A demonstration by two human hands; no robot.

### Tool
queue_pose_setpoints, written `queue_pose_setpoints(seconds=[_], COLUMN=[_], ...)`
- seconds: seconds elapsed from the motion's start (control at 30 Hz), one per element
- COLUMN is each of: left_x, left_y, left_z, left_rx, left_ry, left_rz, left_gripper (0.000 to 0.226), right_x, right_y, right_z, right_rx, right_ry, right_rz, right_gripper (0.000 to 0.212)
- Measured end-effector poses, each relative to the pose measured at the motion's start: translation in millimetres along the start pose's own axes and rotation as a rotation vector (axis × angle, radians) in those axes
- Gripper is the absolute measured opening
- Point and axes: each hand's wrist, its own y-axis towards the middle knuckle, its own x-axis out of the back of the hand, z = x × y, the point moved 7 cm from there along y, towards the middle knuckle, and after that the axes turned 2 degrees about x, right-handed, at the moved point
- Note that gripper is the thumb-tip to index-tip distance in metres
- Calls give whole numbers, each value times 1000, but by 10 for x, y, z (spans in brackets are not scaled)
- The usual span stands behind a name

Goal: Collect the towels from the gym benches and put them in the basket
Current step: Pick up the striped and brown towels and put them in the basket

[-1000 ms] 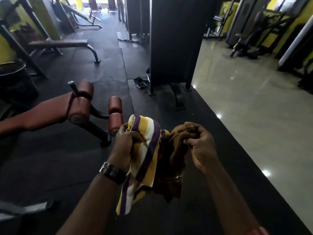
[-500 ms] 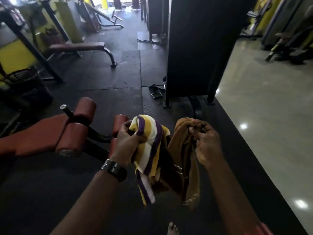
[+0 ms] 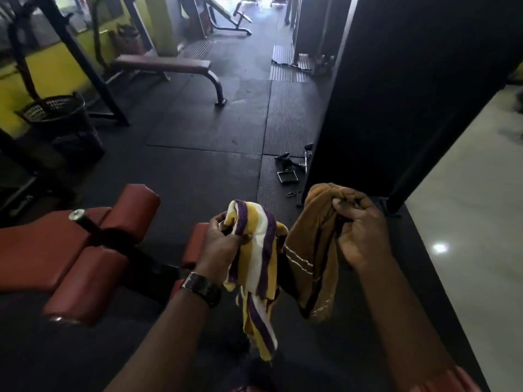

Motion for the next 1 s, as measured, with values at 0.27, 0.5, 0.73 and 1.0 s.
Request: queue_pose_setpoints(seconds=[0.27,0.5,0.73,1.0], left_x=[-469,-780,-771,-585], left_y=[1818,3243,4452,5559], left_z=[-721,-1020,-1784,-2451], left_rx=[-26,-13,-87,-159], left_ry=[9,61,63,-63], left_rz=[-57,-192,-332,-420], left_gripper=[65,68,67,71], right_x=[-924,-1819,-3033,-4308], right_y=[1930,3464,5028,6169], right_z=[282,46,-333,-1043], right_rx=[48,-143,-287,-424], right_ry=[-43,68,131,29], right_rz=[97,242,499,640], right_gripper=[25,22,34,37])
